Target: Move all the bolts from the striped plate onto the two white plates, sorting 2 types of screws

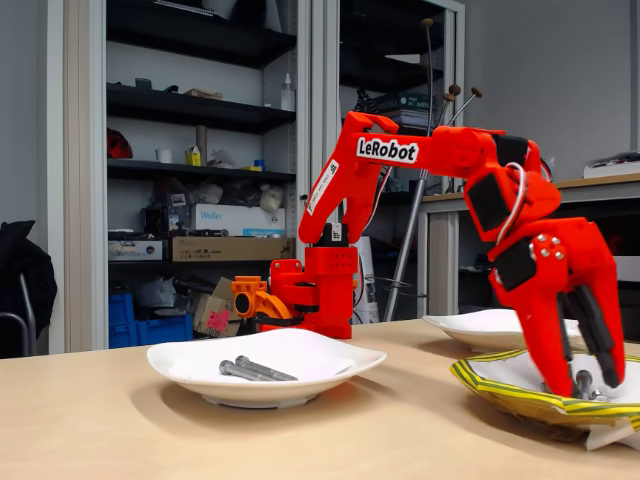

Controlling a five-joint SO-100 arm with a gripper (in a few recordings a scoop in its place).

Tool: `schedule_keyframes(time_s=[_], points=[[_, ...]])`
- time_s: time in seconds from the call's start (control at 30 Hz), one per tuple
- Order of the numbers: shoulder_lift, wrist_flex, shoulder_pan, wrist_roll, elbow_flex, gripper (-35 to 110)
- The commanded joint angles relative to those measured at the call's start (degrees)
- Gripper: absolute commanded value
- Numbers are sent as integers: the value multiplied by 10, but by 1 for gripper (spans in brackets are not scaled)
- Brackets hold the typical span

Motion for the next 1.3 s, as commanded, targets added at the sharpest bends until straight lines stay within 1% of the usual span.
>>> schedule_keyframes(time_s=[0.0, 0.2, 0.3, 0.43, 0.77, 0.87, 1.0, 1.27], points=[[14, 12, 8, 19, -41, 19], [-31, 17, 13, 22, -91, 18], [-71, 4, 1, 34, -127, 18], [-120, 14, -26, 62, -181, 18], [-111, 23, -70, 90, -166, 18], [-105, 42, -82, 95, -163, 17], [-78, 49, -93, 107, -115, 16], [-44, 47, -90, 83, -50, 13]])
